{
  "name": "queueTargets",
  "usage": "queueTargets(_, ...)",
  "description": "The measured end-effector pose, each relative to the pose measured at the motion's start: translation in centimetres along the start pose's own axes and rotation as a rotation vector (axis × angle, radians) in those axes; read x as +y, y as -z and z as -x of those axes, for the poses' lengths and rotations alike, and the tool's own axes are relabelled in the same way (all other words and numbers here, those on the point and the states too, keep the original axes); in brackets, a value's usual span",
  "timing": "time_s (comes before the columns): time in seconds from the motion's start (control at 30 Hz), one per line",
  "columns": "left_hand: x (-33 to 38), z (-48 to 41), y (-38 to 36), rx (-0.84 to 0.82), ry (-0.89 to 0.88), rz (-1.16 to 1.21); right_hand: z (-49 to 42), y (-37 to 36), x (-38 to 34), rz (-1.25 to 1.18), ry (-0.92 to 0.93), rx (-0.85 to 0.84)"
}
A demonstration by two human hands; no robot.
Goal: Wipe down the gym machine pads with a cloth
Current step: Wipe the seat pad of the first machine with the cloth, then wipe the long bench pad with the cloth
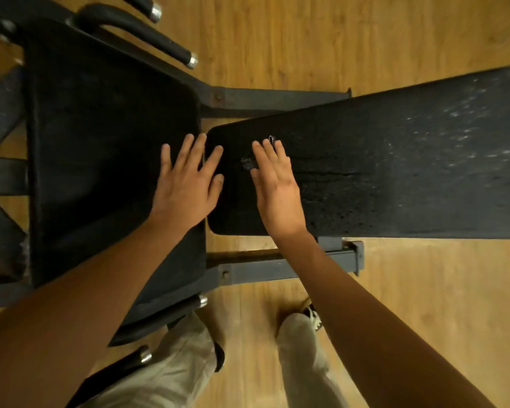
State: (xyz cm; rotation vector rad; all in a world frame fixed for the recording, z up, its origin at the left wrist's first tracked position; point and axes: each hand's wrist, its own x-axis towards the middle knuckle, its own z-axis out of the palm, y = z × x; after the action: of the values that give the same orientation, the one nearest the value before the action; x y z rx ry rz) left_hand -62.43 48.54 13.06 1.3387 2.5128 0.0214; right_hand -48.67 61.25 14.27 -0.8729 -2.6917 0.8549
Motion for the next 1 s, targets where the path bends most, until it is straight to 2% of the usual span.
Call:
queueTargets(0.27,18.7,0.7,4.6,0.006,-0.091,0.244,3.4,17.0,6.2,0.321,0.176,0.023)
queueTargets(0.47,31.8,0.2,7.3,0.092,-0.096,0.377,4.1,31.1,11.8,0.52,0.303,0.004)
queueTargets(0.67,44.8,-1.6,10.4,0.082,-0.058,0.461,4.1,43.9,17.7,0.639,0.295,0.068)
queueTargets(0.83,52.1,-4.5,12.7,0.162,-0.025,0.487,3.1,50.1,21.6,0.621,0.23,0.168)
queueTargets(1.0,55.6,-7.5,12.9,0.162,0.042,0.437,0.1,51.8,24.4,0.65,0.192,0.138)
